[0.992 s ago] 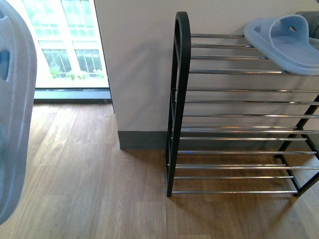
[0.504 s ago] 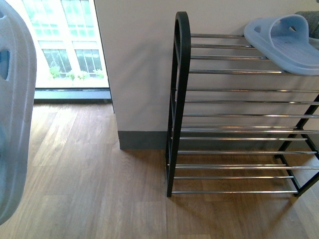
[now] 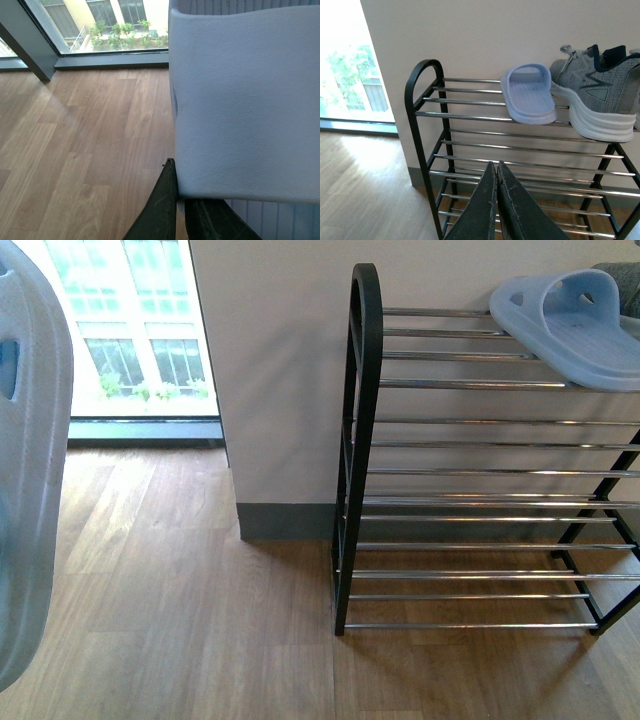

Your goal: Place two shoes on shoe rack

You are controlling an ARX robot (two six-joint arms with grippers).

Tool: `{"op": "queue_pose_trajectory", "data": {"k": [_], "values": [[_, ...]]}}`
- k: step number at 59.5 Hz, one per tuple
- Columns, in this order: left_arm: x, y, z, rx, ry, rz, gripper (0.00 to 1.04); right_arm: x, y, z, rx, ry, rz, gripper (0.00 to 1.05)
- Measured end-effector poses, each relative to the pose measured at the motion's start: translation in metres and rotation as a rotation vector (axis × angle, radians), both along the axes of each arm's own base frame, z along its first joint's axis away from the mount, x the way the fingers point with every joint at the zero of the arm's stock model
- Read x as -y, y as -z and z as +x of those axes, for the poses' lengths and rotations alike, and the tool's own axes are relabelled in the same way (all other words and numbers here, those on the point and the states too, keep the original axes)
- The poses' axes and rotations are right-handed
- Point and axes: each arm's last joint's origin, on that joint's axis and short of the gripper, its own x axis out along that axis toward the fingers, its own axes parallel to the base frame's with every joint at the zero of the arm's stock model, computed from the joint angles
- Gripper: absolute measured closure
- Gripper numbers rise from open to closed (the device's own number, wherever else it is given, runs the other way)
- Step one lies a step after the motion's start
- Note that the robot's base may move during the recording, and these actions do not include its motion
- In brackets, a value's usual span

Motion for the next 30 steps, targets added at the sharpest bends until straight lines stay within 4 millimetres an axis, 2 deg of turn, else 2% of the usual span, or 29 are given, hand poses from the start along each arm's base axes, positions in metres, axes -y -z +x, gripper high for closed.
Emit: {"op": "queue_pose_trajectory", "data": {"k": [21, 30], "values": [[0.000, 0.000, 0.000, 0.000, 0.000, 0.000, 1.03, 0.000, 0.000, -0.006, 0.000, 0.000, 0.000, 1.03], [0.000, 0.000, 0.000, 0.000, 0.000, 0.000, 1.03, 0.000, 0.004, -0.016, -0.010, 0.000, 0.000, 1.03]]}}
